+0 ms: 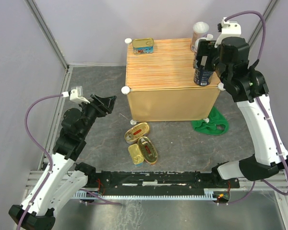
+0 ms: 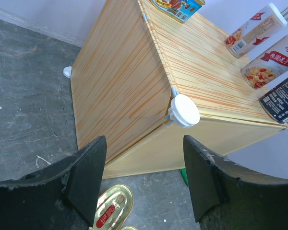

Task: Place and organize the canned foods onto the counter
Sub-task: Place the canned food on the counter, then pick up the canned food from the center of the board.

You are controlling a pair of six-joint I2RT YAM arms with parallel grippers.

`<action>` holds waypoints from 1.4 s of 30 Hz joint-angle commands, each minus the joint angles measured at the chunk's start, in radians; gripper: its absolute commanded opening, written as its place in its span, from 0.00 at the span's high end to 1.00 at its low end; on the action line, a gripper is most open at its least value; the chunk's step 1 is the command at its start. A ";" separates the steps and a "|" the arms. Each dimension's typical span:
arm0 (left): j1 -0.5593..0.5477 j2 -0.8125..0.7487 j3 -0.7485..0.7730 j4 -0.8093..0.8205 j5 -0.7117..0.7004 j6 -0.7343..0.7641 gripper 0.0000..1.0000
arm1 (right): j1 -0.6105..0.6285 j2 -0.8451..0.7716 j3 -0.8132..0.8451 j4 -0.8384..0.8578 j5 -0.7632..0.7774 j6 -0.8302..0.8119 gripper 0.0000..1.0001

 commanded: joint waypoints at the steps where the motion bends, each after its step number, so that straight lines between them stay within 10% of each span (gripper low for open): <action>1: -0.002 -0.008 0.018 0.004 -0.004 0.028 0.28 | -0.003 -0.066 0.055 0.041 -0.029 0.010 0.01; 26: -0.003 -0.007 -0.083 -0.059 0.248 -0.007 0.27 | 0.554 -0.078 0.014 -0.001 0.167 -0.054 0.00; 42: -0.002 -0.044 -0.105 -0.090 0.213 -0.046 0.27 | 0.911 -0.220 -0.608 0.037 0.246 0.238 0.00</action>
